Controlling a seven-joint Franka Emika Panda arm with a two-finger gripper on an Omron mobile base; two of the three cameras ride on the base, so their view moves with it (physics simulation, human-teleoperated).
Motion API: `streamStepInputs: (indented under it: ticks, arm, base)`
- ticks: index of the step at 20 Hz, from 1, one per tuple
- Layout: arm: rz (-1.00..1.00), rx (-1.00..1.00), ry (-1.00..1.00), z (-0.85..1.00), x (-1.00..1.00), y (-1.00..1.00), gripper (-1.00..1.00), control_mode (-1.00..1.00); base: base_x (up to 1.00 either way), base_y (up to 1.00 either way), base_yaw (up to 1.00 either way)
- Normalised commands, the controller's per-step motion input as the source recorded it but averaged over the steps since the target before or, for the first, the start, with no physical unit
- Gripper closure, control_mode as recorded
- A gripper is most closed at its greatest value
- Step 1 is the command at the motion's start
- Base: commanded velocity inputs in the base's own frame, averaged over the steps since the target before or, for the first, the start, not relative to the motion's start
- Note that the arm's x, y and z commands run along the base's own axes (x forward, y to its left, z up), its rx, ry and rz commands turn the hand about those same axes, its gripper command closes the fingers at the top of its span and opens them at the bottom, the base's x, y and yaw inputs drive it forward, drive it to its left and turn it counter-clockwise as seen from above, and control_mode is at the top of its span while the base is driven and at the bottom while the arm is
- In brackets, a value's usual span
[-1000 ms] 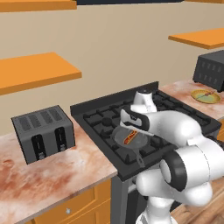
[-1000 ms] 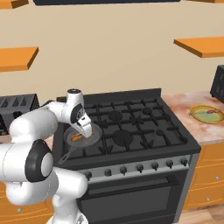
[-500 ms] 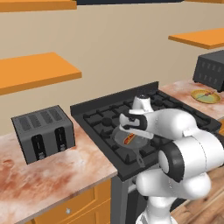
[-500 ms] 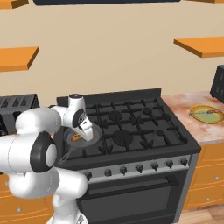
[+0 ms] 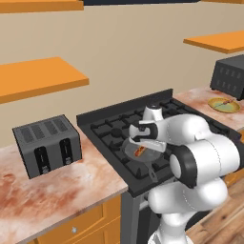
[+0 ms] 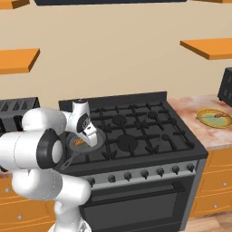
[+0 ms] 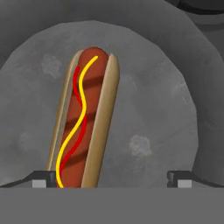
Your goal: Place the cold items (potato and mango) from the fridge in one tupperware on the dining counter. Place the warm items (hot dog and kebab skewer) in the stove area in another tupperware.
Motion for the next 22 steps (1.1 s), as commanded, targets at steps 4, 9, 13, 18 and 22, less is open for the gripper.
streamStepInputs:
  ticks: [4,9,13,18,22]
  arm:
    - [0.00,0.00,0.00,-0.03,0.09,0.01,-1.00,-1.00]
    - [0.00,0.00,0.00,-0.05,0.06,0.04,-1.00,-1.00]
    - [0.00,0.00,0.01,-0.08,0.08,0.07,-1.00,-1.00]
    - [0.00,0.00,0.02,-0.17,0.12,0.11,-1.00,-1.00]
    - [0.00,0.00,0.02,-0.19,0.09,0.08,-1.00,-1.00]
  base:
    - [0.00,0.00,0.00]
    - [0.00,0.00,0.00]
    - [0.00,0.00,0.00]
    - [0.00,0.00,0.00]
    - [0.00,0.00,0.00]
